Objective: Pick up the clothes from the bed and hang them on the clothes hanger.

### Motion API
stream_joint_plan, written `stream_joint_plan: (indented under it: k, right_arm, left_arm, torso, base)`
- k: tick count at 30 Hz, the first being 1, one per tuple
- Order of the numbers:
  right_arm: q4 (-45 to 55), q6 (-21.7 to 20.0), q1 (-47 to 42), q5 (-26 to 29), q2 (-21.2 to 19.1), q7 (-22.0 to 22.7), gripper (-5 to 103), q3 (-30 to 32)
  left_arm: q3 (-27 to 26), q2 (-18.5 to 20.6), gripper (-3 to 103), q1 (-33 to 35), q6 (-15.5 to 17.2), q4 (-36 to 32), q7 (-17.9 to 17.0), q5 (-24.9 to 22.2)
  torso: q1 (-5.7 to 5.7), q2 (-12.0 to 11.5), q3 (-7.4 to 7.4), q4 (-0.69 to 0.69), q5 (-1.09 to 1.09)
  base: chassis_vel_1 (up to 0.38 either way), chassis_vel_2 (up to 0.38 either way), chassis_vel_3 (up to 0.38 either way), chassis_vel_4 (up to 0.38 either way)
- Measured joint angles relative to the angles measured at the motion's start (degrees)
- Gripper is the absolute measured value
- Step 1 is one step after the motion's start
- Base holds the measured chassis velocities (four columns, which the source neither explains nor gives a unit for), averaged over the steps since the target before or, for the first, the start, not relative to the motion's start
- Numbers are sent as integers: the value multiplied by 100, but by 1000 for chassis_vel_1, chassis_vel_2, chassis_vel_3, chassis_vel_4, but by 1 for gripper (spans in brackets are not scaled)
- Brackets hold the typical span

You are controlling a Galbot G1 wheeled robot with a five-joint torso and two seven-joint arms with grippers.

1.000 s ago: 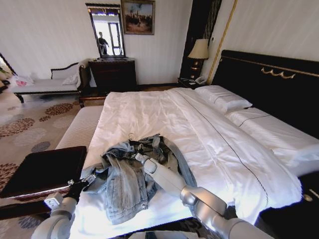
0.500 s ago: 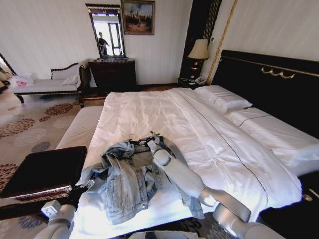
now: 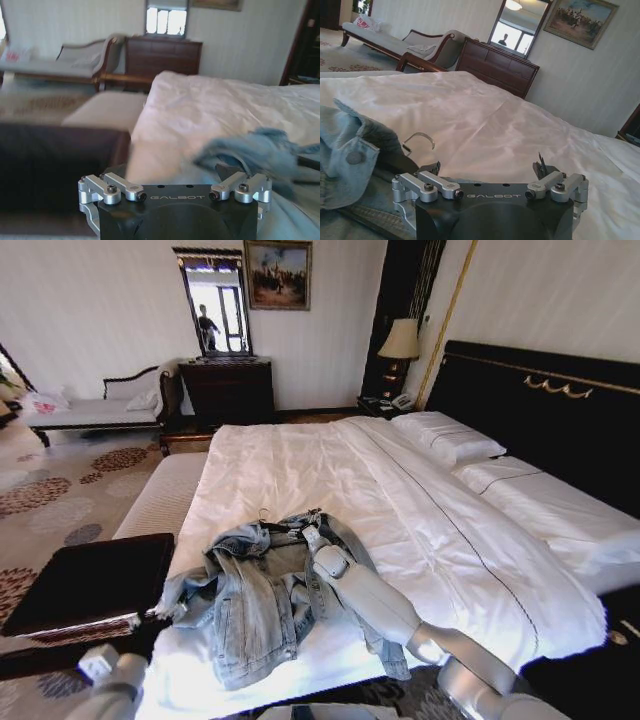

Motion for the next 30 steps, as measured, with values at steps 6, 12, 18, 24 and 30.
stream_joint_plan:
  k: [6,12,18,24,30]
  right_arm:
    - [17,41,44,7,-43,2,100,-24]
    - [-117,161,38,-17,58,2,100,-56]
    - [-3,182,-125,-46,59,-4,100,-2]
    - [146,207,-210,-233,-13,-88,100,-65]
    - [-620,516,329,-524,188,-611,100,-607]
  left_arm:
    - [-66,1722,100,-812,123,950,415,-1056]
    - [502,2777,100,-1817,-42,2498,1201,-1279]
    - [1785,2962,100,-2991,-680,3413,2430,-1316]
    - [3244,2715,98,-4409,-2030,4716,3178,-1295]
    - [2997,2598,100,-4047,-1850,4239,2643,-1205]
  torso:
    - [2,-1,1,-3,-1]
    - [2,-1,1,5,1]
    - [2,-1,1,-3,-2]
    - [3,-2,2,-4,-1]
    - [1,-2,0,1,2]
  base:
    - [0,0,0,0]
    - [0,0,0,0]
    - [0,0,0,0]
    - [0,0,0,0]
    - [0,0,0,0]
